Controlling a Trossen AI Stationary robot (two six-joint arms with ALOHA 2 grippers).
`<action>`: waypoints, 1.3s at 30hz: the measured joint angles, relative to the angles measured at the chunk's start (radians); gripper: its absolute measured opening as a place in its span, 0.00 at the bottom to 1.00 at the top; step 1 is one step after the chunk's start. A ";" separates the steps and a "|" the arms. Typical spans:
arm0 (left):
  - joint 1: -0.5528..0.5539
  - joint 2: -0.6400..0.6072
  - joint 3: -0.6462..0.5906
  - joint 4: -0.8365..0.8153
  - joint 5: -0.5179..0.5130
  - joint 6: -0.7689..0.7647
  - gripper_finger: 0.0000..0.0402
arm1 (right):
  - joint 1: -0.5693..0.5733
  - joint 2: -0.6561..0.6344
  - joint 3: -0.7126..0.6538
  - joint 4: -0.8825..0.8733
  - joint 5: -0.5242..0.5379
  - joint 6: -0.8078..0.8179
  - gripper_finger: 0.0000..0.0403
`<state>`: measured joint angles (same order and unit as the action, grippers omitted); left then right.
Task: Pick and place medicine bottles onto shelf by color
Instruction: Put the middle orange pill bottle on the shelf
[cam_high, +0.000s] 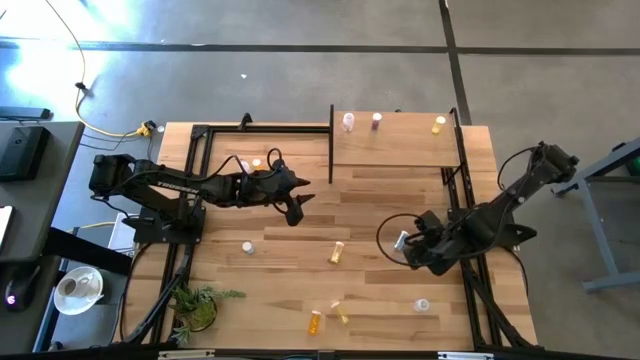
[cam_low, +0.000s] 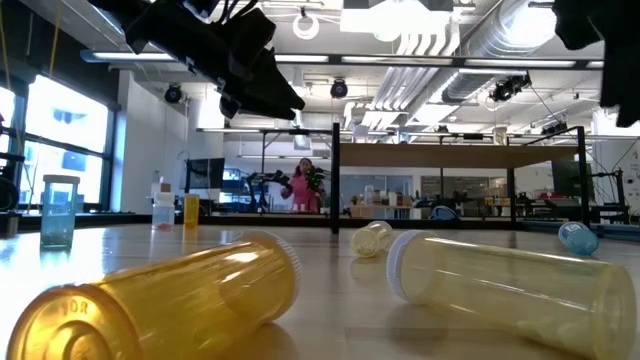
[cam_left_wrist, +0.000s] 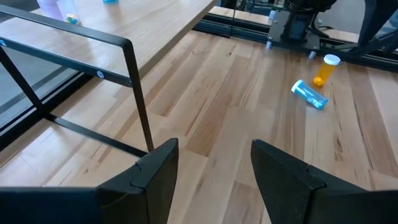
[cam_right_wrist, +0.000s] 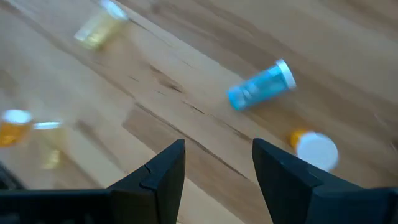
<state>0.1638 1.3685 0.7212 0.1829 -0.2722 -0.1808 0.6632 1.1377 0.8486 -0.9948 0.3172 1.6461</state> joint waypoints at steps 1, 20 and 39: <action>0.000 0.000 0.000 0.000 0.000 0.000 0.48 | 0.003 0.014 0.000 -0.012 -0.013 0.021 0.44; 0.000 0.000 0.000 0.001 0.000 -0.002 0.48 | 0.103 0.222 -0.001 -0.100 -0.131 0.225 0.44; 0.001 0.000 0.000 0.002 0.000 -0.026 0.48 | 0.142 0.381 -0.001 -0.168 -0.060 0.235 0.44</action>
<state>0.1646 1.3686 0.7212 0.1848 -0.2725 -0.2066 0.8047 1.5185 0.8478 -1.1625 0.2567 1.8814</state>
